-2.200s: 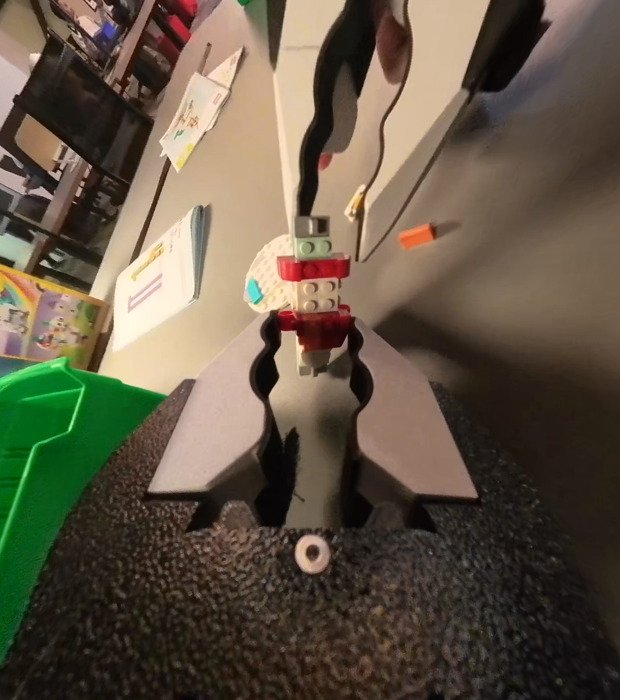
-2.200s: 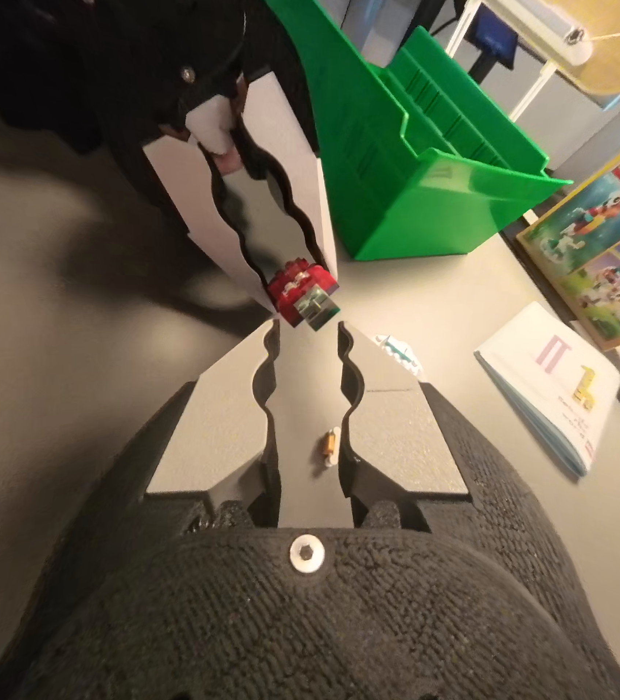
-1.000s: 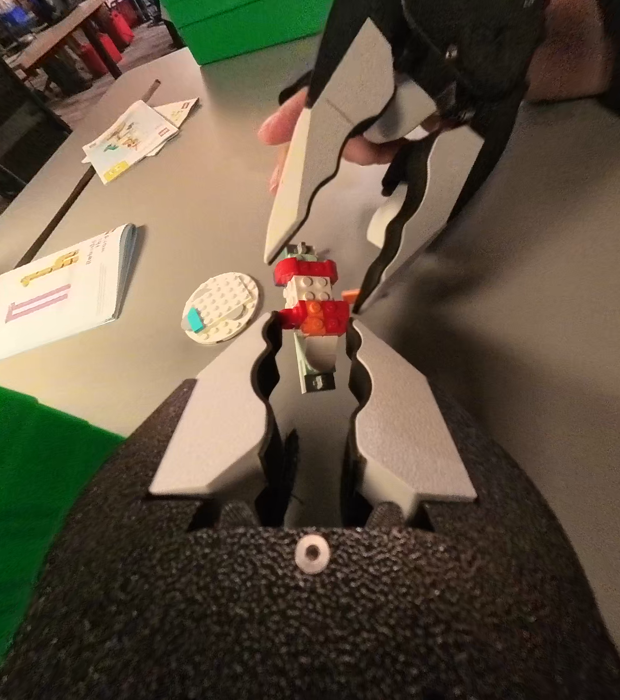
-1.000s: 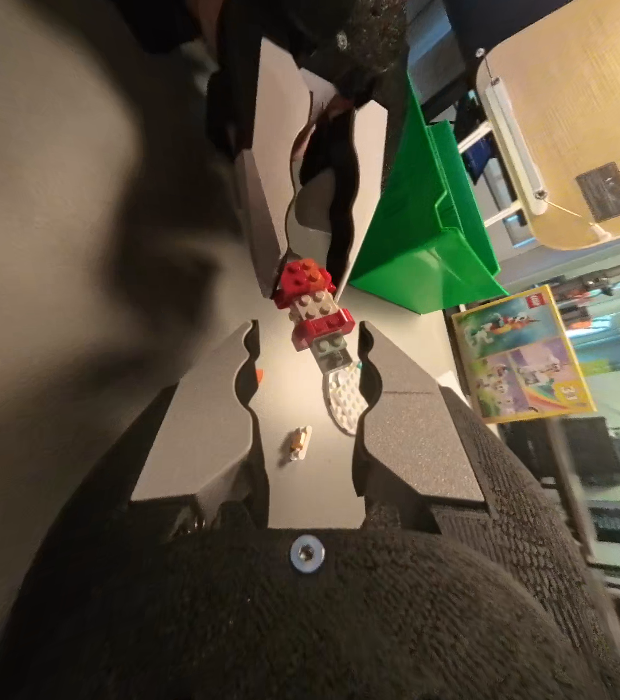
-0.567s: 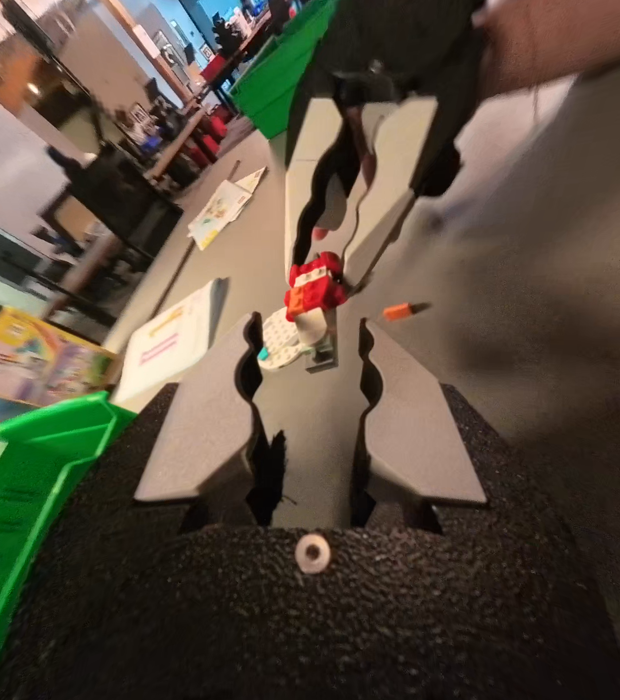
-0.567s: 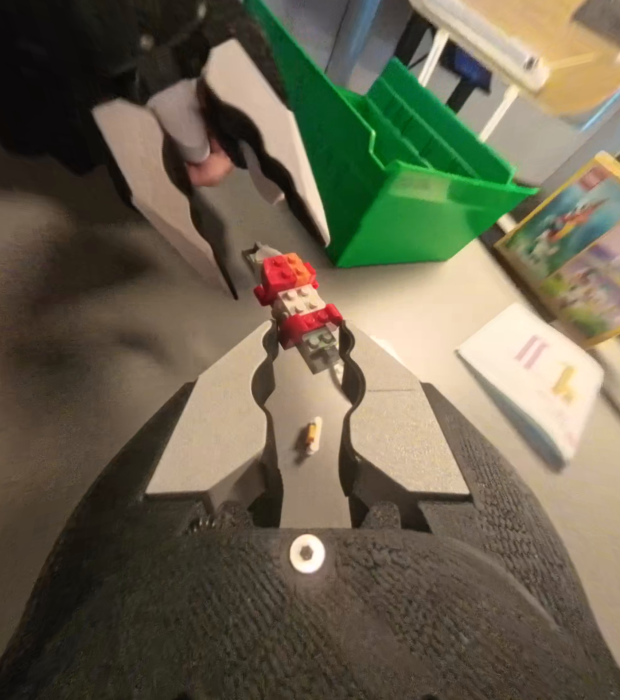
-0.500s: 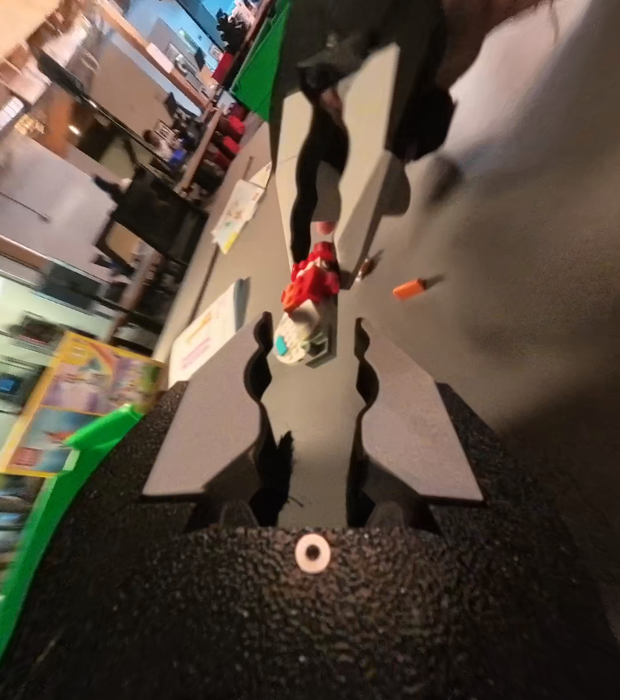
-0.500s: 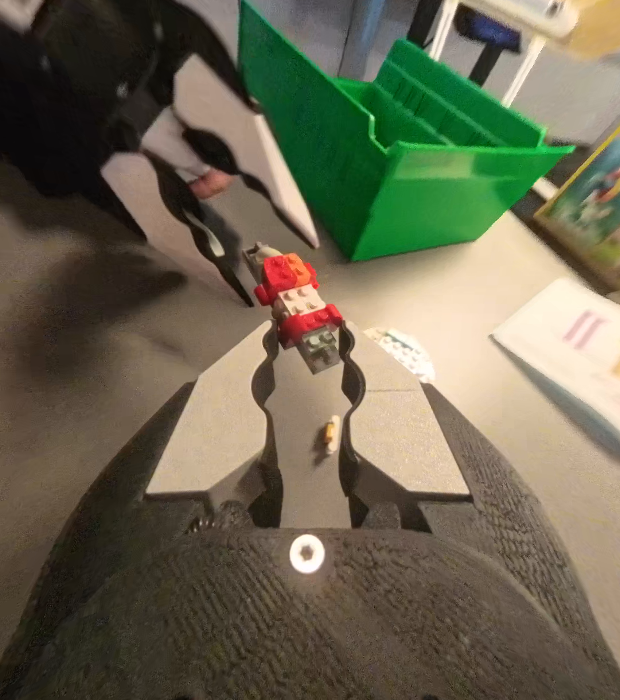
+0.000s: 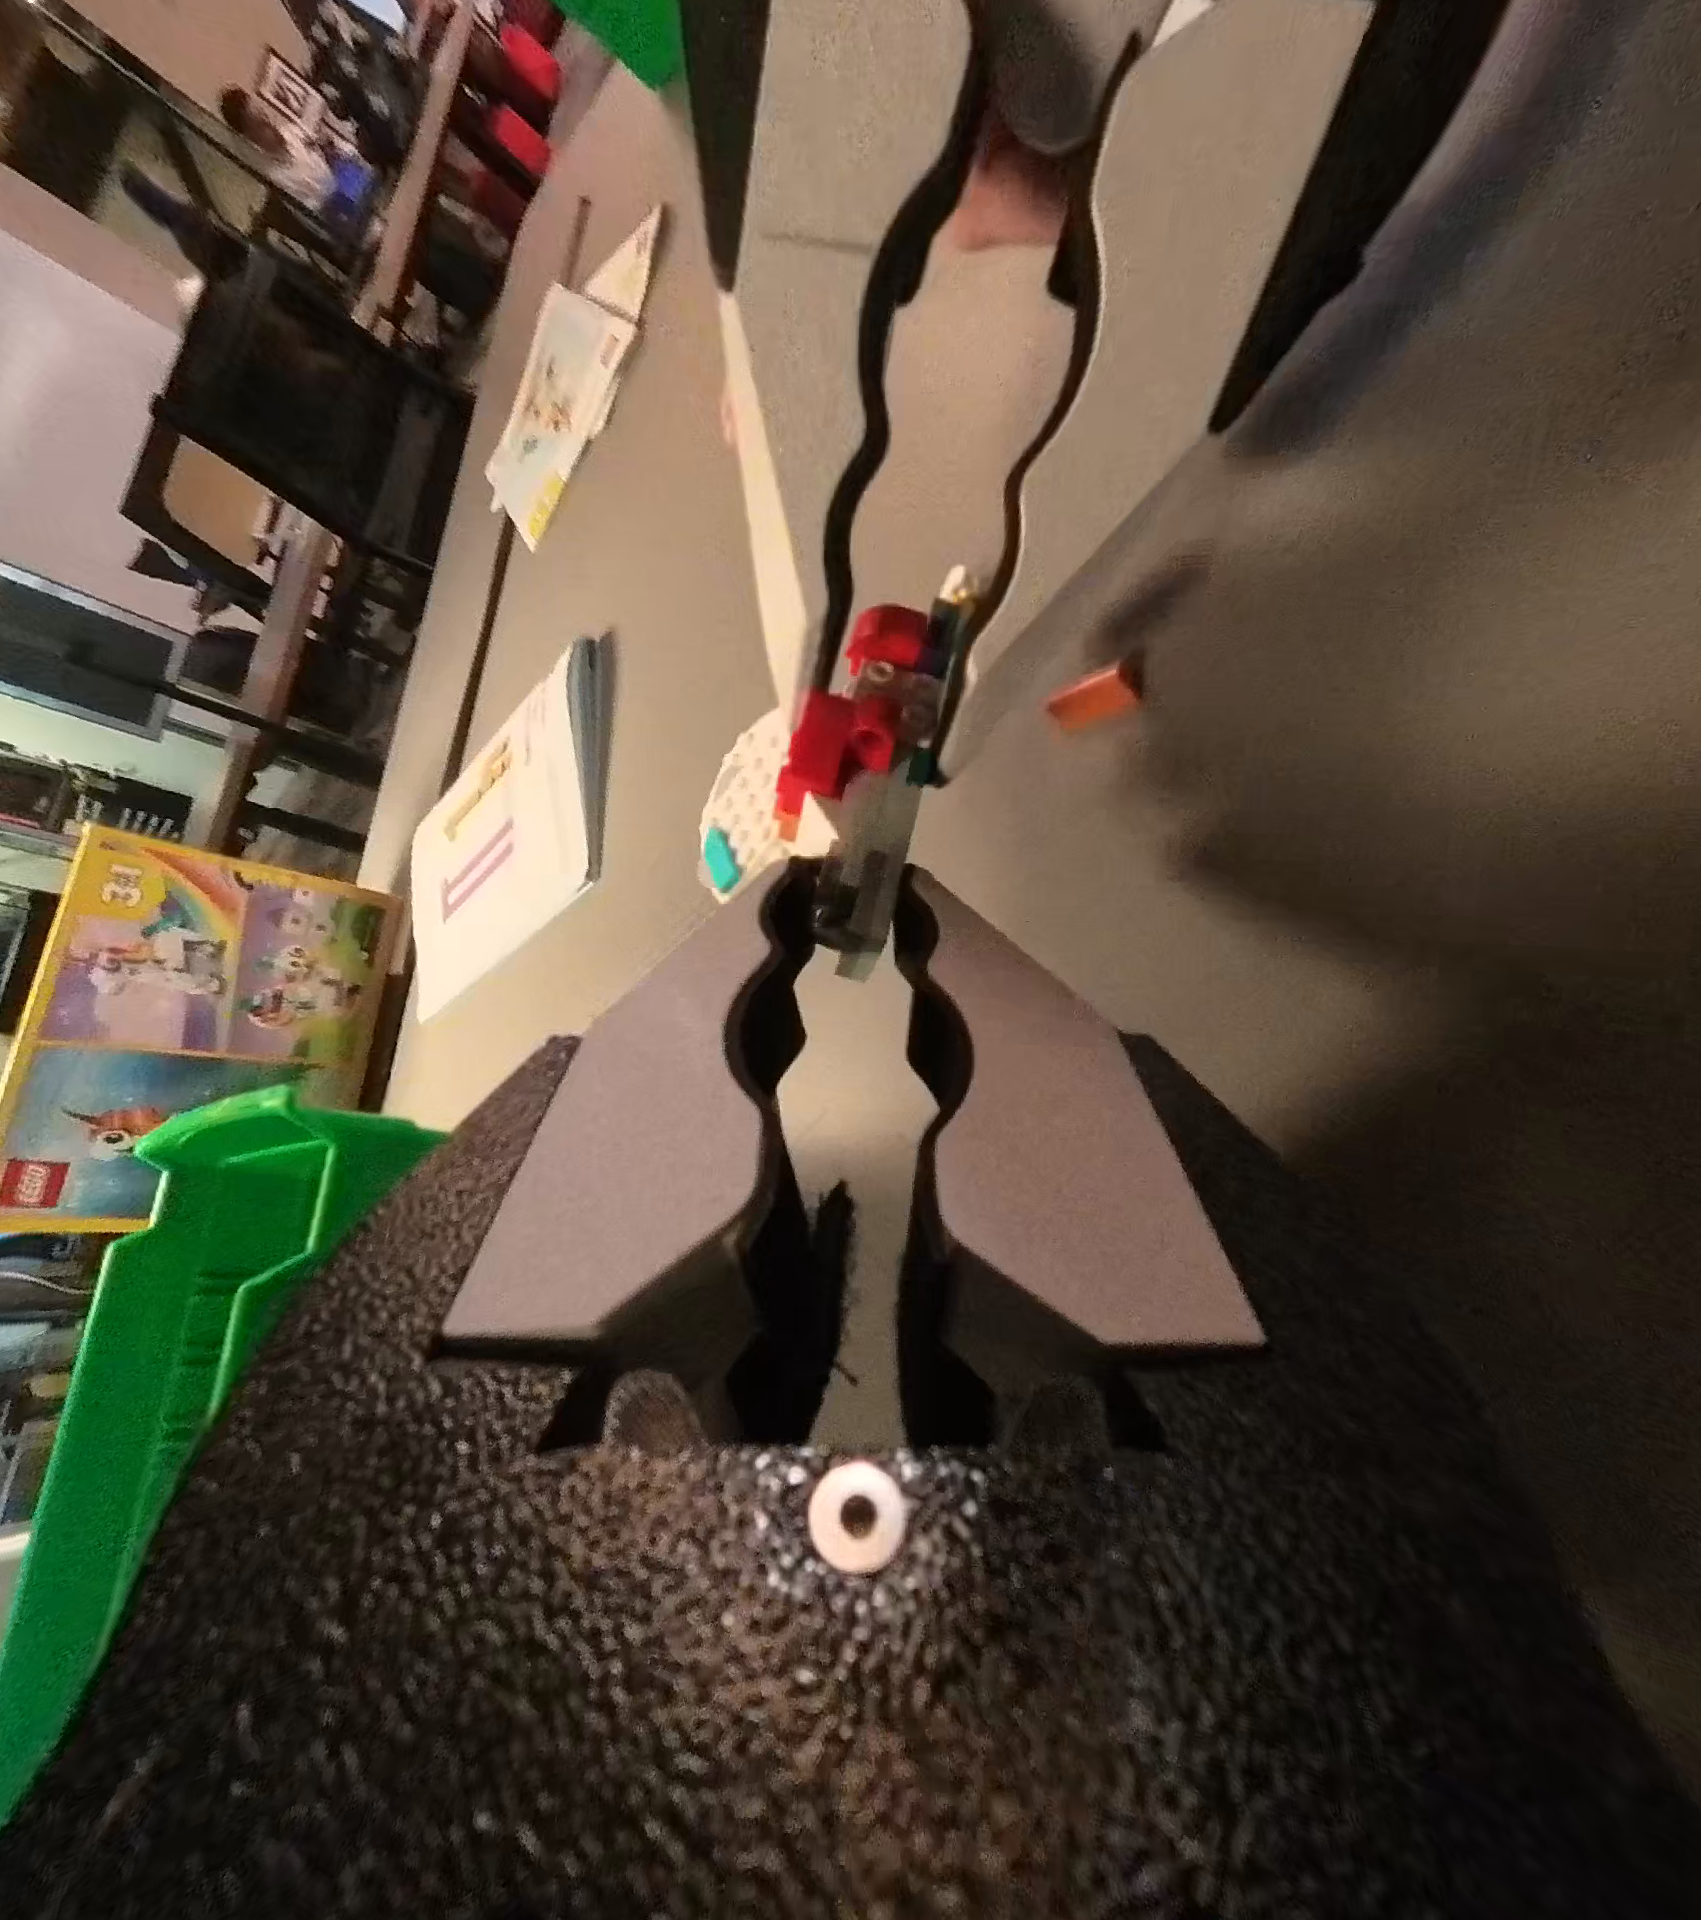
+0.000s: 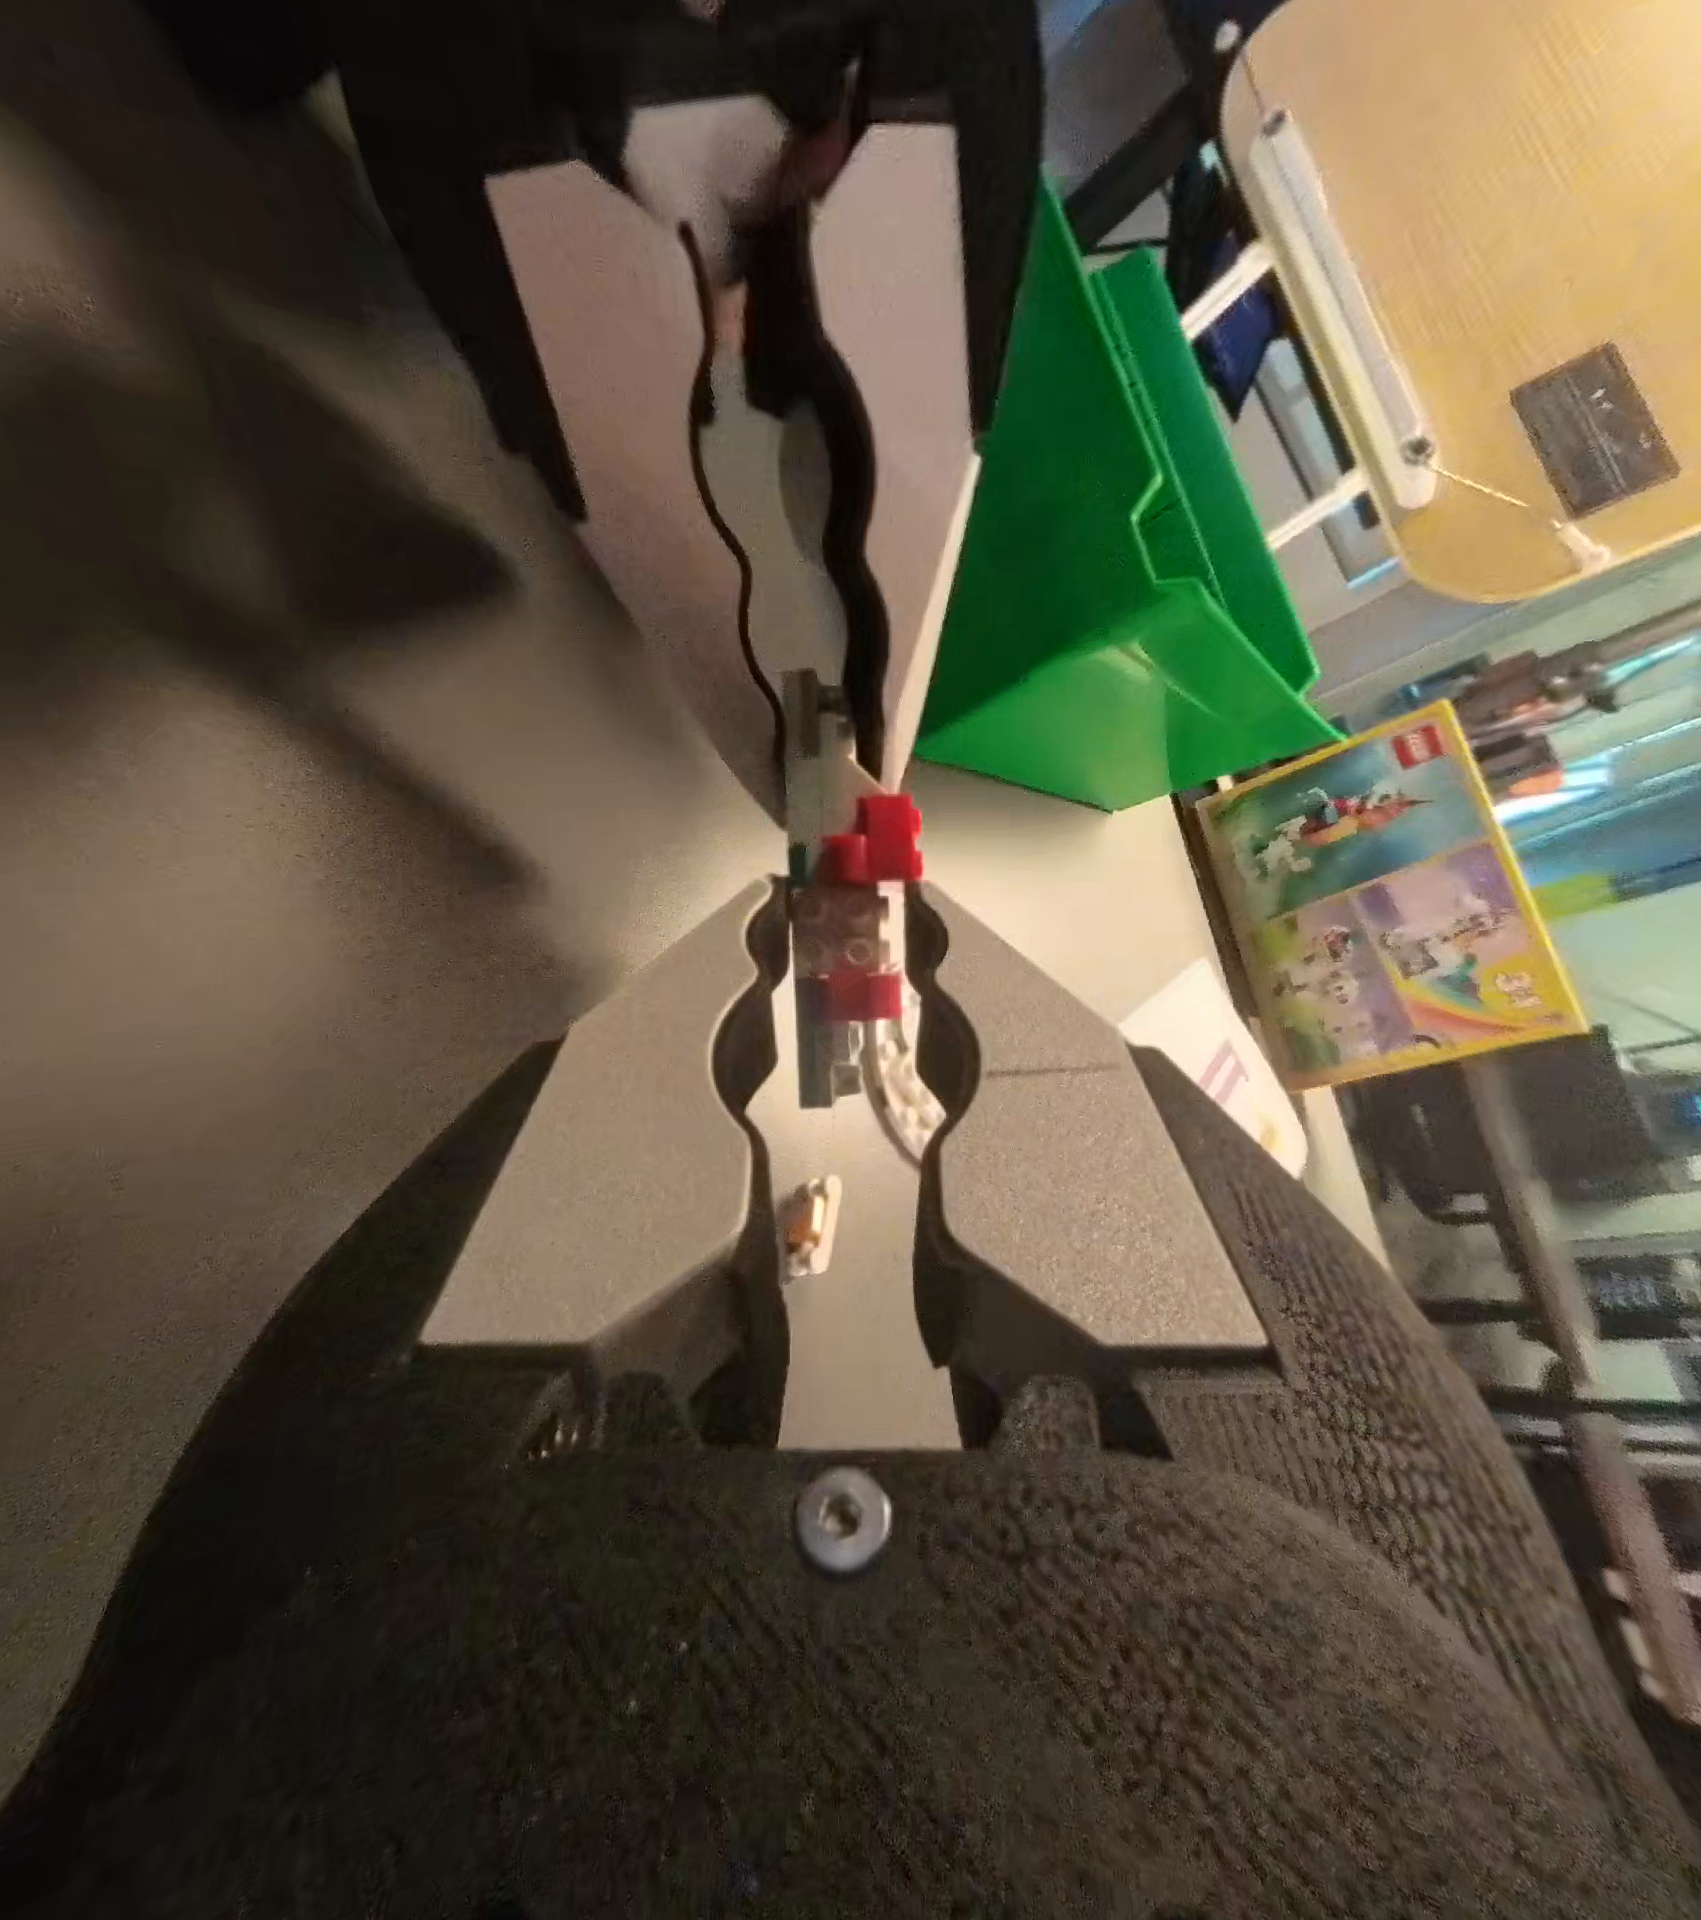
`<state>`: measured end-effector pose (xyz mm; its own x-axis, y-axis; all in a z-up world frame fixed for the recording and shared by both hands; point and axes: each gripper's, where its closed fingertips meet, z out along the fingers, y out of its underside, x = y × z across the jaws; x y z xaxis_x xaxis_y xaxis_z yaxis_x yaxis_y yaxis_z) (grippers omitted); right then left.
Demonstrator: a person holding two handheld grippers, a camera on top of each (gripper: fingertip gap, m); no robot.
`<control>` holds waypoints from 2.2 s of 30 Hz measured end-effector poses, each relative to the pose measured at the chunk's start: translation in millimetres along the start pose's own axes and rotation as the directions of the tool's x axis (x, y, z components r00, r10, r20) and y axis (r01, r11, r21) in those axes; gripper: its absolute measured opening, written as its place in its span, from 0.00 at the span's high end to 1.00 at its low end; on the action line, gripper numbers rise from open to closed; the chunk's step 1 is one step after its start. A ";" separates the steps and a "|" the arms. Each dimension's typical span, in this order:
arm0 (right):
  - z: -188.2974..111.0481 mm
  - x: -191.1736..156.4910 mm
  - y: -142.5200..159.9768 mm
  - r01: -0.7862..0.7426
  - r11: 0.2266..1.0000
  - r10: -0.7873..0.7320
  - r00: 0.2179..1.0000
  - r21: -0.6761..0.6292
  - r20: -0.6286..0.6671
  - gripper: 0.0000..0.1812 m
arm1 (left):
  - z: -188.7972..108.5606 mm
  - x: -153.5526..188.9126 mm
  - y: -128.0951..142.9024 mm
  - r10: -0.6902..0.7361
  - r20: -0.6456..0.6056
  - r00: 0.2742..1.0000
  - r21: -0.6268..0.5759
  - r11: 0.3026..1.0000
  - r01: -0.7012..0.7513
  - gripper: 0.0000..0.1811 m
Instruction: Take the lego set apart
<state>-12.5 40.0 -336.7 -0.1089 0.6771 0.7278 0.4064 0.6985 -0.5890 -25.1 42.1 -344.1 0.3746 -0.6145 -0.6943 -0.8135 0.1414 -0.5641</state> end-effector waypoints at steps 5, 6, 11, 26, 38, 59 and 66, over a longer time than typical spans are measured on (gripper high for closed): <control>-0.9 2.8 -2.4 -0.098 0.995 0.098 0.995 0.023 0.020 0.89 | -0.3 -2.3 1.1 -0.011 0.000 1.000 -0.041 0.999 0.011 0.93; -1.2 3.8 -3.5 -0.119 0.992 0.119 0.993 0.028 0.022 0.90 | -0.8 -3.6 1.3 -0.006 0.007 1.000 -0.051 0.999 0.007 0.93; -3.4 5.9 -6.5 -0.183 0.982 0.181 0.983 0.051 0.042 0.91 | -1.4 -5.2 5.3 0.035 0.029 0.999 -0.106 0.994 -0.031 0.93; 6.0 0.0 -3.5 -0.051 0.994 0.051 0.999 -0.092 0.005 0.96 | 4.2 3.9 9.2 0.124 0.015 0.992 -0.158 0.980 -0.120 0.92; -25.5 15.8 -49.0 -0.165 0.952 0.161 0.986 0.257 0.034 0.98 | 4.6 0.4 41.7 0.229 0.077 0.970 -0.237 0.950 -0.206 0.93; -8.0 4.1 41.6 -0.593 0.788 0.615 0.764 -0.165 0.194 0.97 | -2.1 -18.5 26.4 0.125 0.209 0.970 -0.098 0.990 -0.106 0.93; -11.5 21.7 30.5 -0.867 0.488 0.850 0.448 -0.096 0.275 0.97 | 4.5 -3.6 34.9 -0.125 0.074 0.989 -0.113 0.985 0.133 0.90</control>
<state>7.9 73.4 -334.8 0.0470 0.9613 -0.2713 0.3796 -0.2684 -0.8853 -52.9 52.7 -363.2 0.5050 -0.5682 -0.6496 -0.8017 -0.0300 -0.5970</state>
